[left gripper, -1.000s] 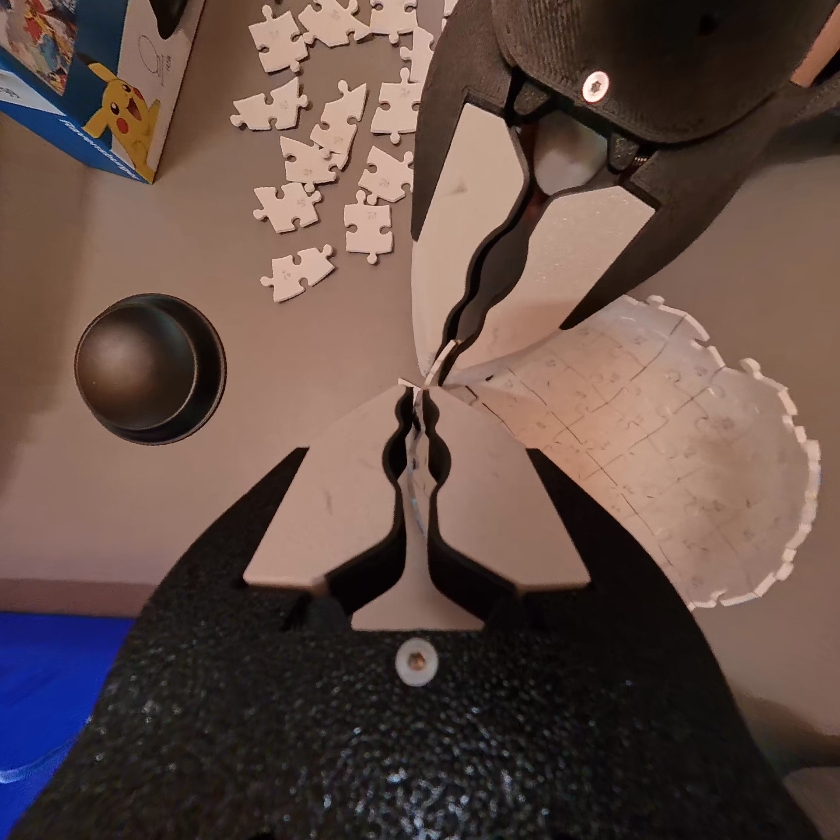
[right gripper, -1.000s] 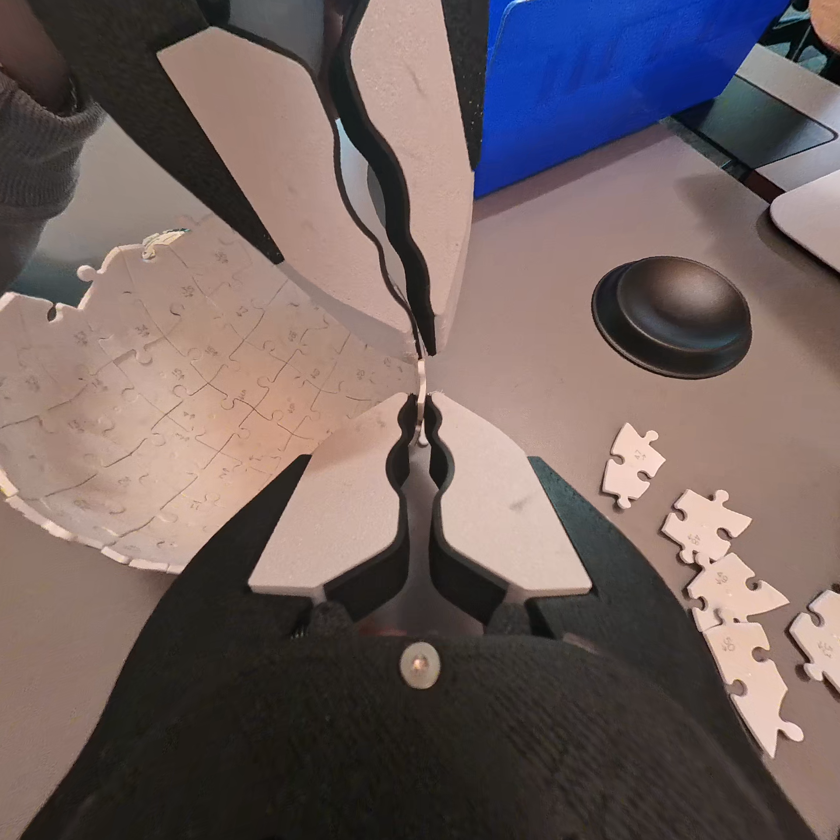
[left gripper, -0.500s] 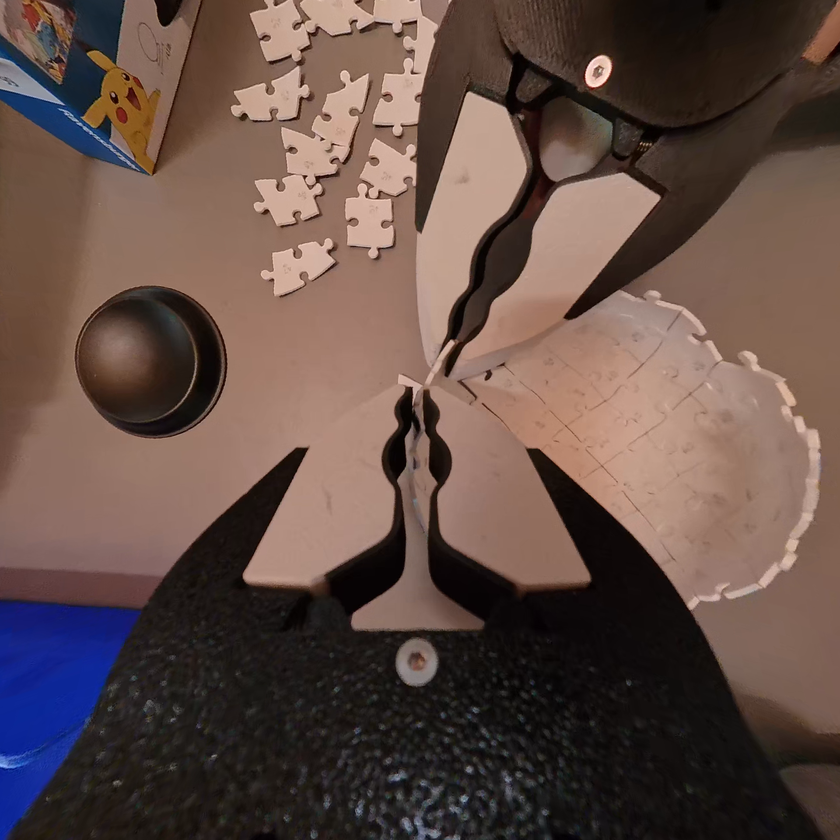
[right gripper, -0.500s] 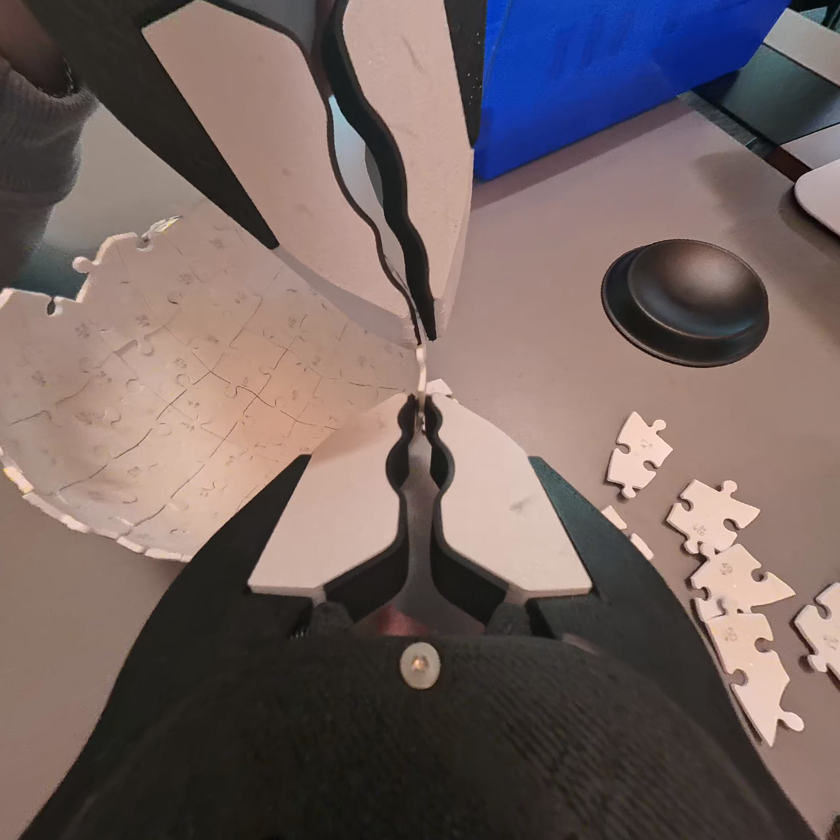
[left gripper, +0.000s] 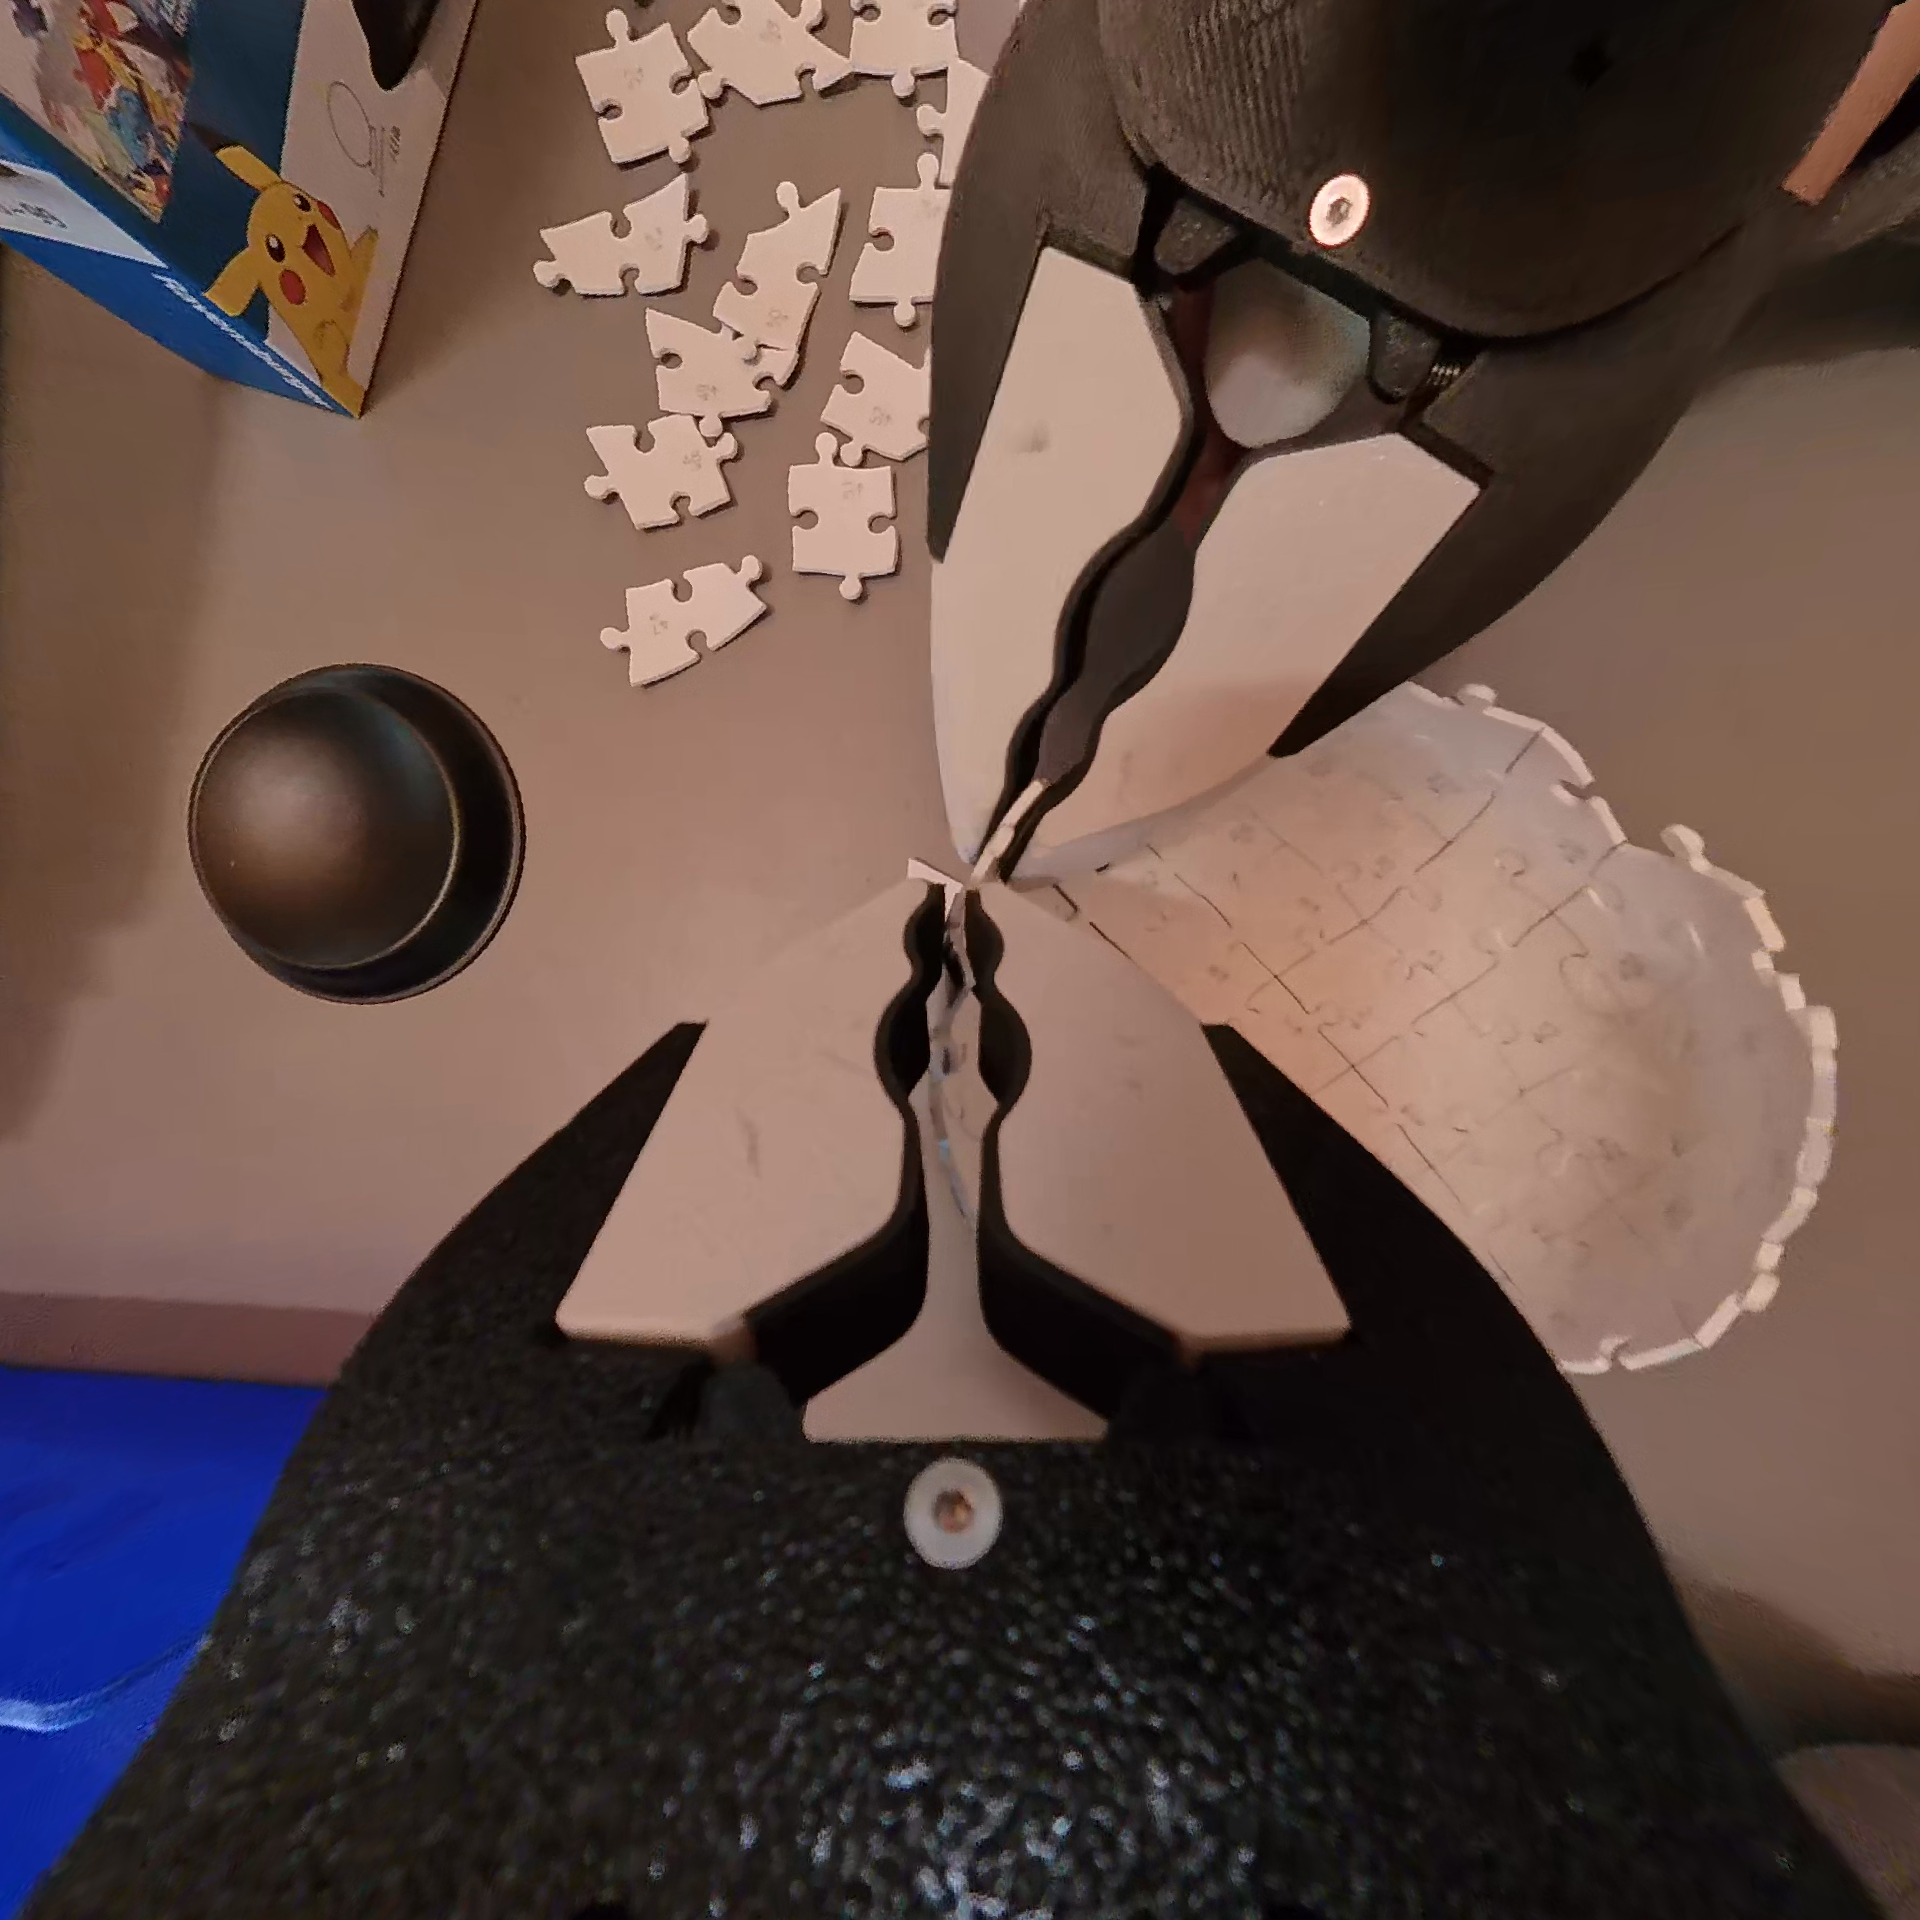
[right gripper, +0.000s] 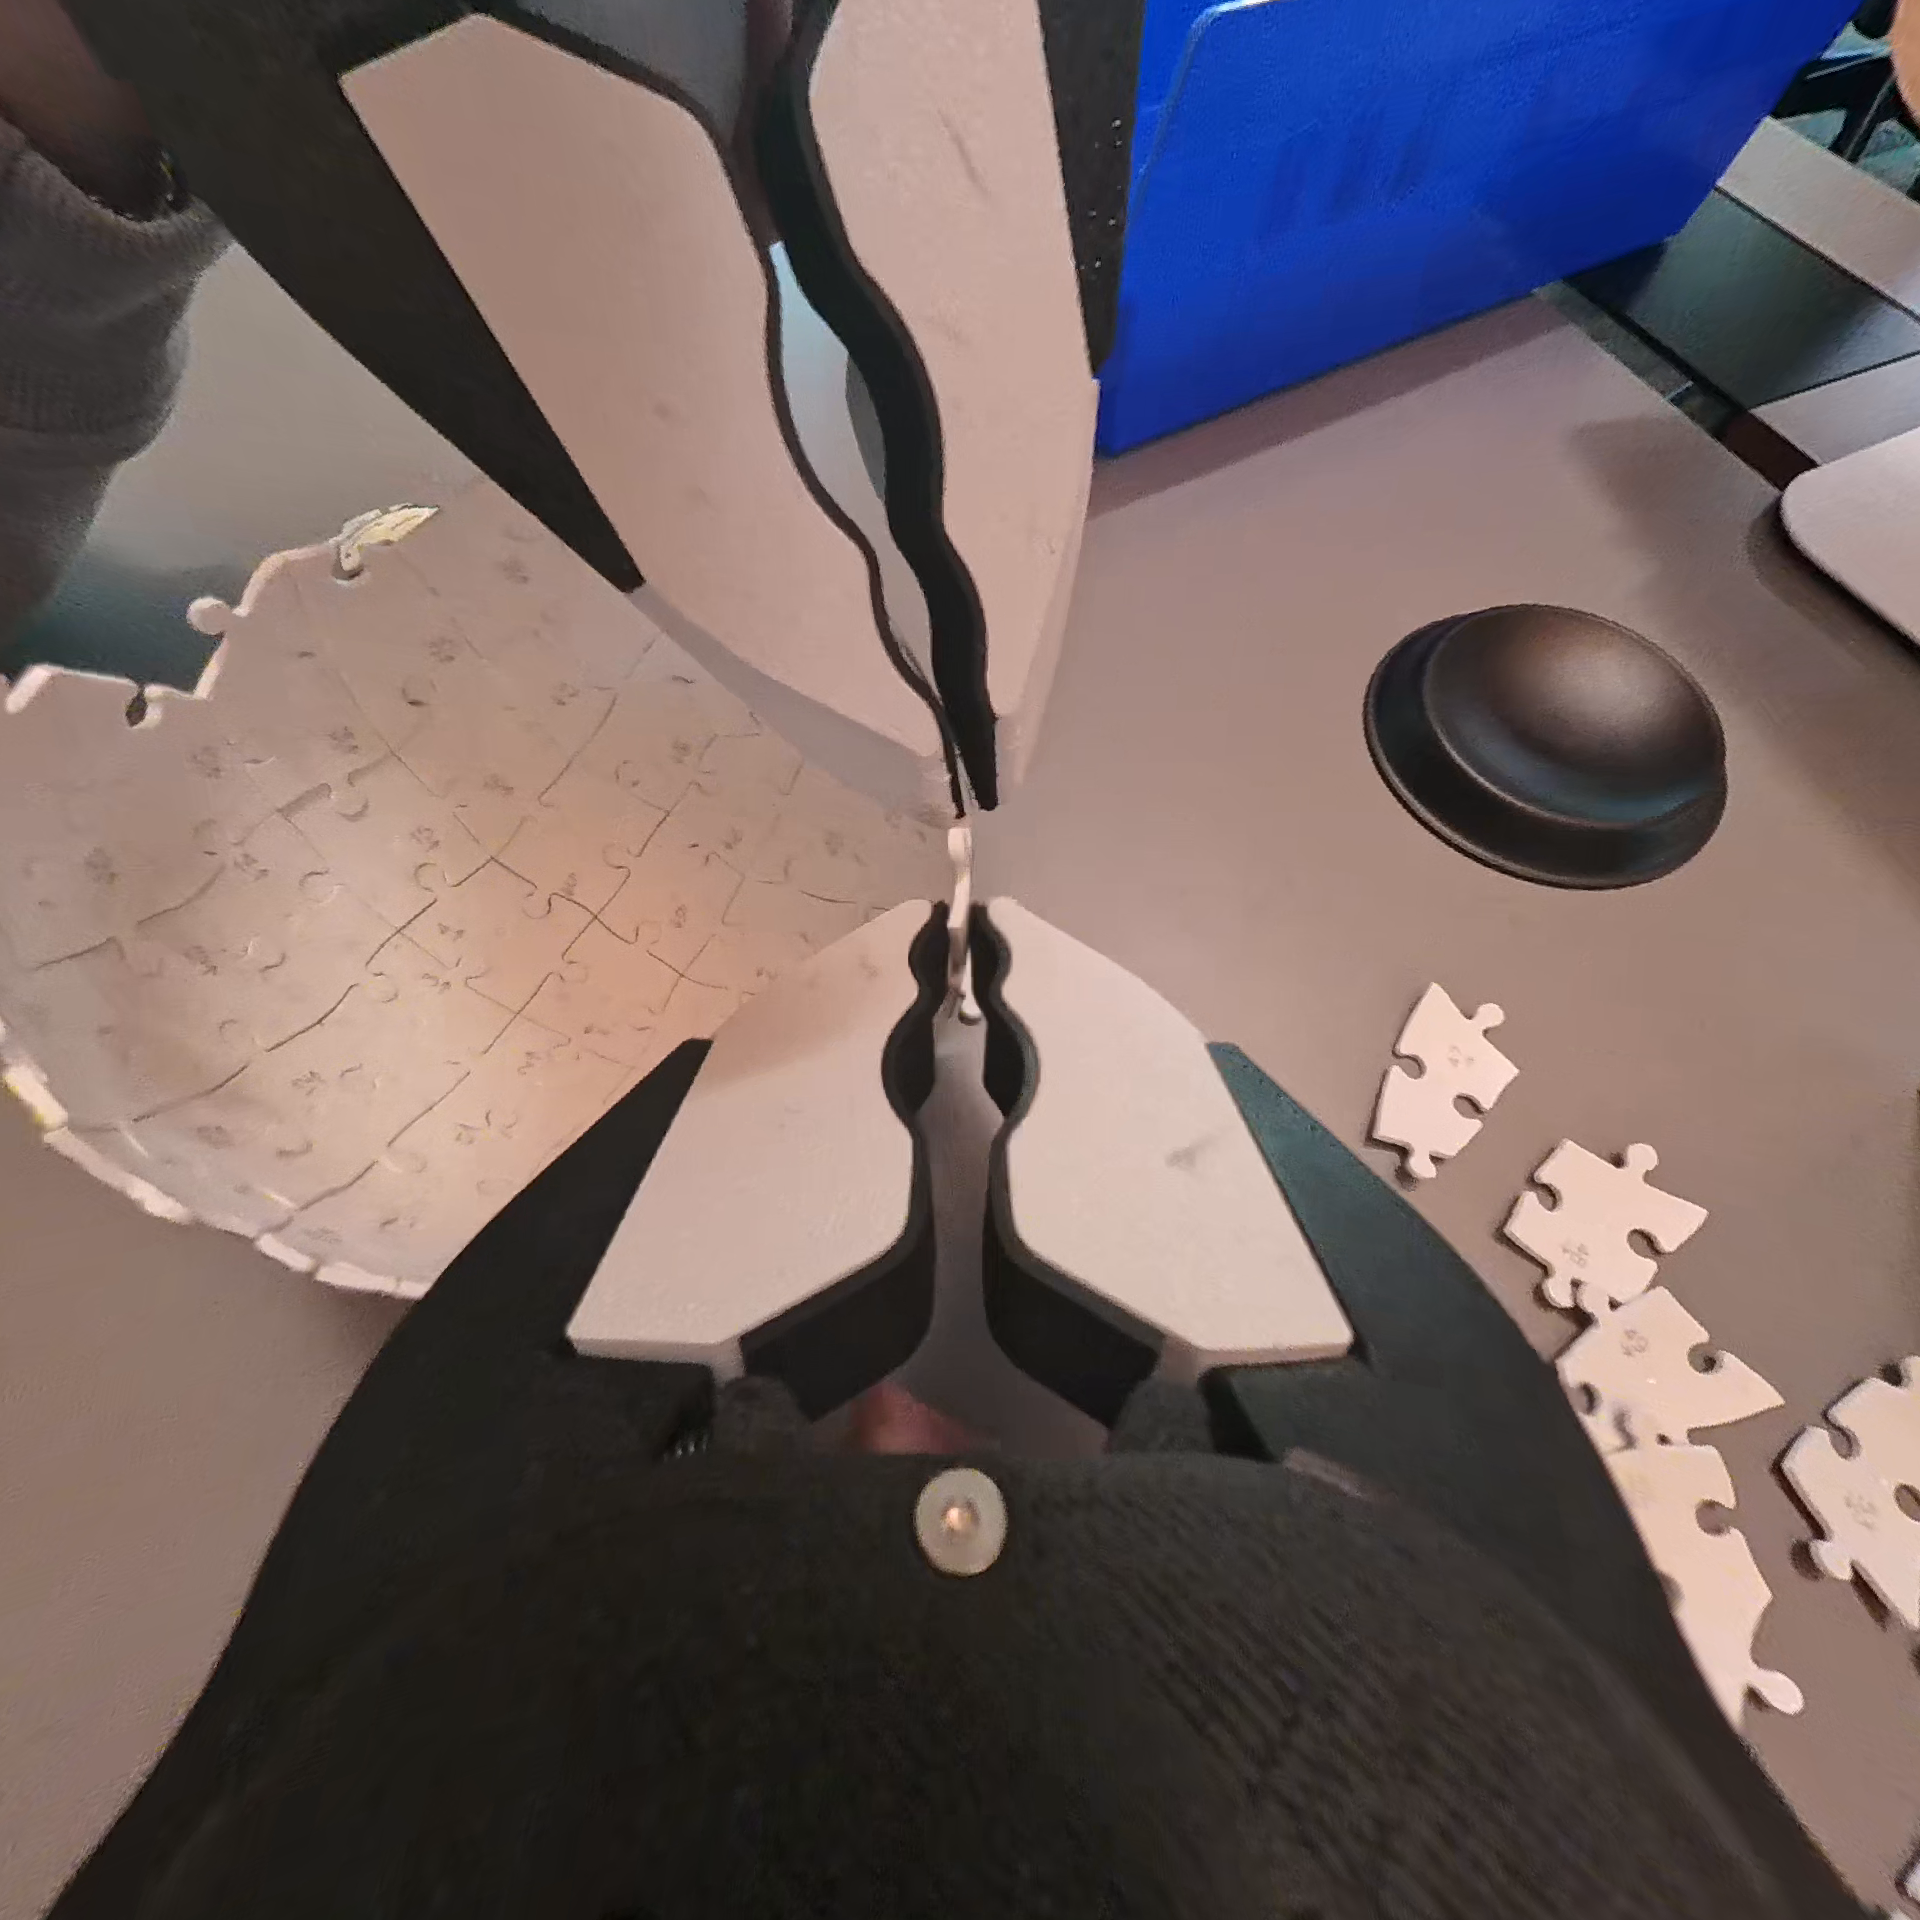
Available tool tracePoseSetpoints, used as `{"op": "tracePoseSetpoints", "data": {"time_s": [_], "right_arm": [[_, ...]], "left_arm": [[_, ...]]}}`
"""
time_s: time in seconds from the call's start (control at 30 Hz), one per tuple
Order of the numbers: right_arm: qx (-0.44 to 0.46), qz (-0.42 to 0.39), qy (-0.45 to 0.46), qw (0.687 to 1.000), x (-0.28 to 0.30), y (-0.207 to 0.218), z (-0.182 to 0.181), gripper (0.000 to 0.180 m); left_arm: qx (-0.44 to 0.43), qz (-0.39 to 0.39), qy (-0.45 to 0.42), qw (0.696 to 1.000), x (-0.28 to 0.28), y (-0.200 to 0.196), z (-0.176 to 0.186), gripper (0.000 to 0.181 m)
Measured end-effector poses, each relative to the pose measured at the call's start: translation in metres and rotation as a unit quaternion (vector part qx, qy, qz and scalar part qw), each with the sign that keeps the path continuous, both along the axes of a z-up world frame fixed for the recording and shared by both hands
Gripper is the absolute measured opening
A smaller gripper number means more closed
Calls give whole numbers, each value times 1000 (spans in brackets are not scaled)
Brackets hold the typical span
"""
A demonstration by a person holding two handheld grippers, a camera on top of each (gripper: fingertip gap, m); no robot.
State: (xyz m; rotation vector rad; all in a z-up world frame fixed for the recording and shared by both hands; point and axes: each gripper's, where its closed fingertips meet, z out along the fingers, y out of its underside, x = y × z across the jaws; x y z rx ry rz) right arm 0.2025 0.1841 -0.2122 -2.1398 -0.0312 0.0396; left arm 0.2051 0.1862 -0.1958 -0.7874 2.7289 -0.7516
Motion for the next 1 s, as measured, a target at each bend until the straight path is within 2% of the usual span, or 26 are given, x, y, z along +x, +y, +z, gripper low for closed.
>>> {"op": "tracePoseSetpoints", "data": {"time_s": [0.03, 0.47, 0.5, 0.6, 0.63, 0.8, 0.87, 1.0], "right_arm": [[0, -1, -1, 1000, 1, 0, 0, 3], [5, 6, 41, 999, -2, -1, 2, 2], [7, 4, 39, 999, -2, -1, 2, 4], [12, -11, 36, 999, 2, -2, 3, 30], [15, -11, 42, 999, 2, -4, 5, 33], [23, -17, 71, 997, 3, -8, 7, 25], [21, -16, 62, 998, 4, -9, 6, 24], [22, -5, 49, 999, 0, -7, 6, 12]], "left_arm": [[2, 0, 0, 1000, 0, 0, 0, 3], [0, -3, 1, 1000, -2, 0, 1, 3], [3, -2, 1, 1000, -2, 1, 1, 3], [6, -3, 3, 1000, -2, 1, 0, 4], [8, -2, 2, 1000, -2, 2, 0, 4], [7, 0, 4, 1000, -2, 1, 0, 5], [8, 1, 4, 1000, -2, 1, -1, 5], [9, 2, 3, 1000, -2, 2, 0, 4]]}}
